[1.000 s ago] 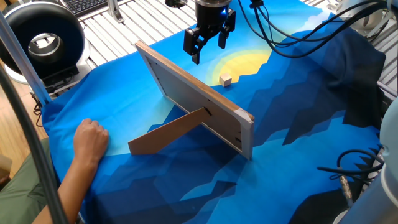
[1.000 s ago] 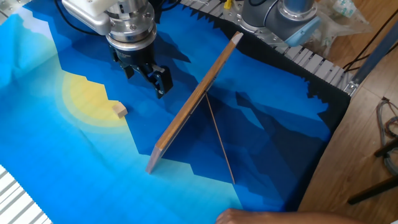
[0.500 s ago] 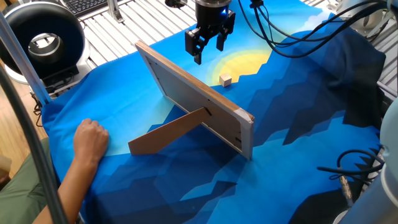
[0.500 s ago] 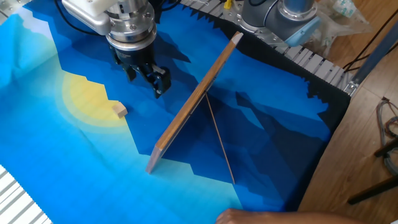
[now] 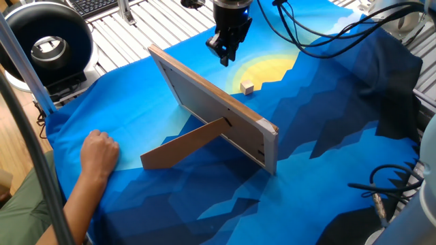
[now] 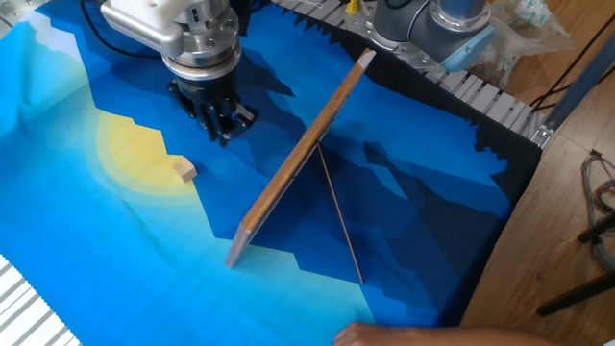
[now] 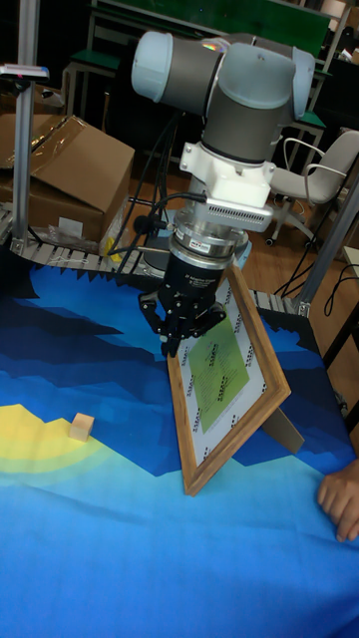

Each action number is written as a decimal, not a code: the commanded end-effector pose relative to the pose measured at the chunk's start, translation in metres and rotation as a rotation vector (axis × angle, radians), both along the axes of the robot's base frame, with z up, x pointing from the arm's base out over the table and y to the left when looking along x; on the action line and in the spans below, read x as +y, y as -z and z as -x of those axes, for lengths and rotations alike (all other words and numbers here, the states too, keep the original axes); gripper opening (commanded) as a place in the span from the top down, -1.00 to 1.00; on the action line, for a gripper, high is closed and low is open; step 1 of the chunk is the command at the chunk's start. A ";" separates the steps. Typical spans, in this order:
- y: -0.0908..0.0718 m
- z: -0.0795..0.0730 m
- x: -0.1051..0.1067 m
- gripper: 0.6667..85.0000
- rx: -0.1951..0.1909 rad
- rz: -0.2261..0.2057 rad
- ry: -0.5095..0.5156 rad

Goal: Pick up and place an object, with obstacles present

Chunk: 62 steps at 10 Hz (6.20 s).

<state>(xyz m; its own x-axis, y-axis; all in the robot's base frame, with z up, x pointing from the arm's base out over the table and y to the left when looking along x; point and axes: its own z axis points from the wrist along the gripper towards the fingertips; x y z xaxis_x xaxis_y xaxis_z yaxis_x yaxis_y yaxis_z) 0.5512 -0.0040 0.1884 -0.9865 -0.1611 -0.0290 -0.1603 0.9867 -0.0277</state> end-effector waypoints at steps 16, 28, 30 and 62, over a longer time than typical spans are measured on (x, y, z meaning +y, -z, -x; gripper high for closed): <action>0.018 0.027 -0.014 0.80 0.025 -0.007 0.187; 0.111 -0.025 -0.122 -0.08 -0.061 -0.036 -0.089; 0.110 -0.030 -0.122 -0.09 -0.081 -0.047 0.041; 0.050 -0.011 -0.102 0.98 -0.001 -0.055 0.158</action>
<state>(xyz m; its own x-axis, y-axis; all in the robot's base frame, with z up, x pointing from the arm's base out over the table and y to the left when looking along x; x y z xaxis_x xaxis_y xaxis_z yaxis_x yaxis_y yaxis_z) 0.5680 -0.1126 0.0829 -0.9968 0.0137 -0.0784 0.0107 0.9992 0.0381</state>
